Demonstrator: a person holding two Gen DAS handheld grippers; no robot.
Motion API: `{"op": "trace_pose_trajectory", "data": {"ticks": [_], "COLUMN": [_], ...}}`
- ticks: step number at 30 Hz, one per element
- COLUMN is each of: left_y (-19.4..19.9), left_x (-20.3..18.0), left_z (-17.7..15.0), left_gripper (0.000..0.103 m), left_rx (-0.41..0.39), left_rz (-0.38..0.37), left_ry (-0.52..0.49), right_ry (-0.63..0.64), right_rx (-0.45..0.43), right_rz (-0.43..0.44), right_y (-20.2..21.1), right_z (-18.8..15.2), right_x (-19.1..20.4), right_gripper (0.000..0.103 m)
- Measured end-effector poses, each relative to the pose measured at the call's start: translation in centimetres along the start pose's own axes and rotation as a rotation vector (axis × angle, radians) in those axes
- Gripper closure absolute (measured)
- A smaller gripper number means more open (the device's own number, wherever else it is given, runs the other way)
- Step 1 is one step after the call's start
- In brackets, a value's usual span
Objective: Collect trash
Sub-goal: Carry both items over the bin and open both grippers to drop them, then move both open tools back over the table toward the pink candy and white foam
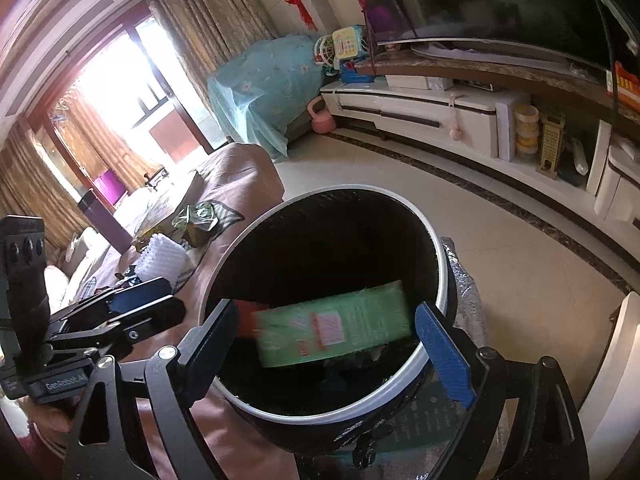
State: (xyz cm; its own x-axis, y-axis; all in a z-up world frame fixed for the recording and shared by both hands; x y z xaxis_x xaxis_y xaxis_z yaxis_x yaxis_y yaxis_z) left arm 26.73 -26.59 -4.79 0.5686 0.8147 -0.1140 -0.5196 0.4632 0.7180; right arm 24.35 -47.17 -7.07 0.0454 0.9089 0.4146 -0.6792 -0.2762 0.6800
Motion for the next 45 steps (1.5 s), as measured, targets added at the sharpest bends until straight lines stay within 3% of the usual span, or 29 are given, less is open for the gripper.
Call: {"op": "trace_pose_trajectory", "data": {"ticks": [9, 23, 34, 45], "left_y": [2.9, 8.8, 11.7, 11.6], "left_x": [3.1, 9.9, 14.0, 16.6], "left_z": [-3.6, -11.4, -14.3, -15.7], "left_gripper": [0.046, 0.046, 0.046, 0.046], "left_rx": [-0.001, -0.003, -0.024, 0.022], "left_rz": [0.033, 0.125, 0.186, 0.2], "left_ry": [0.079, 0.24, 0.304, 0.311], "right_ry": [-0.007, 0.05, 0.117, 0.144], "right_rx": [-0.027, 0.008, 0.078, 0.081], "right_rz": [0.038, 0.146, 0.175, 0.159], "right_y": [1.0, -0.1, -2.9, -4.4], "right_z": [-1.2, -6.0, -9.2, -9.9], "right_x": [2.0, 10.5, 15.4, 17.5], "right_gripper": [0.012, 0.011, 0.011, 0.011]}}
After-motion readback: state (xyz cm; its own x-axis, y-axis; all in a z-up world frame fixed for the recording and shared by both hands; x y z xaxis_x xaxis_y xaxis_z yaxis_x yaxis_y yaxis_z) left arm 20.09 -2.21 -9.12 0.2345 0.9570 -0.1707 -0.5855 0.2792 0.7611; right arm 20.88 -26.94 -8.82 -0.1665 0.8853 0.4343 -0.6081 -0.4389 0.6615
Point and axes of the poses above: each gripper's, at about its wrist camera, not at the fingertips, and y roughly against the way its jaws point, x to its left, z to its top, the point moved 3 cm from there along -y, roughly the way its jaws point, and after that the axes turned 6 degrees about -y, right-handed, at the moved point
